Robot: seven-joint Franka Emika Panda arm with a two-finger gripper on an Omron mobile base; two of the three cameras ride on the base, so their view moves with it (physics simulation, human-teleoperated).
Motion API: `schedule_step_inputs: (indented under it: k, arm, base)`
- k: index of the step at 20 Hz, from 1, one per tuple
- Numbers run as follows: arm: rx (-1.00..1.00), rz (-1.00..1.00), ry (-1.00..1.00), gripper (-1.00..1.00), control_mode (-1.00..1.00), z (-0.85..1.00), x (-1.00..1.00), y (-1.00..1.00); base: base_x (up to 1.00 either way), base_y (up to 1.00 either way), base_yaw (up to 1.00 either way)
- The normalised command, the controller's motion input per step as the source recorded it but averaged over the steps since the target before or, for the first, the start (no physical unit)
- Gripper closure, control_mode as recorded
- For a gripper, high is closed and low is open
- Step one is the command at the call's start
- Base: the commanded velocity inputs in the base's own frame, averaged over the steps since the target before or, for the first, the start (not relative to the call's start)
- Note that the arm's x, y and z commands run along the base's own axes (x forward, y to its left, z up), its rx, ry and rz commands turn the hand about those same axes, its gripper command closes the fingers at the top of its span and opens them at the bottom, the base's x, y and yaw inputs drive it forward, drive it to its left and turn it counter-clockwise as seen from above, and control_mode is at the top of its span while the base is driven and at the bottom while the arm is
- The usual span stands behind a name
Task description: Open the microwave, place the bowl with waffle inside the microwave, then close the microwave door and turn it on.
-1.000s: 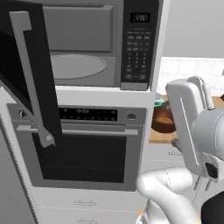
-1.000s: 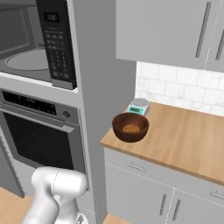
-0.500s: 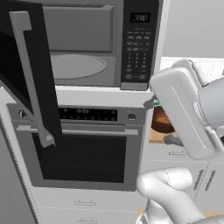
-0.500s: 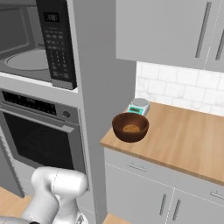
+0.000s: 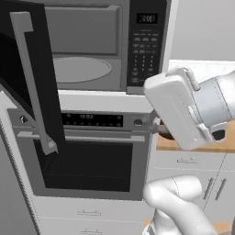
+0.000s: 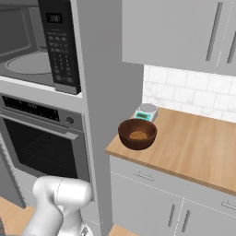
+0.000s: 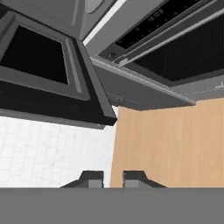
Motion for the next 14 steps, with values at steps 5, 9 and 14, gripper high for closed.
schedule_step_inputs:
  k: [5, 9, 14]
  arm:
    - [0.01, 0.0, -0.36, 1.0, -1.0, 0.01, 0.35, 0.36]
    - [0.15, 0.0, -0.22, 1.0, -1.0, 0.21, 0.53, 0.11]
    - [0.27, 0.02, -0.04, 1.0, -1.0, 0.11, 0.56, 0.04]
  base:
    - [0.0, 0.0, 0.0]
    - [0.0, 0.0, 0.0]
    - [0.0, 0.0, 0.0]
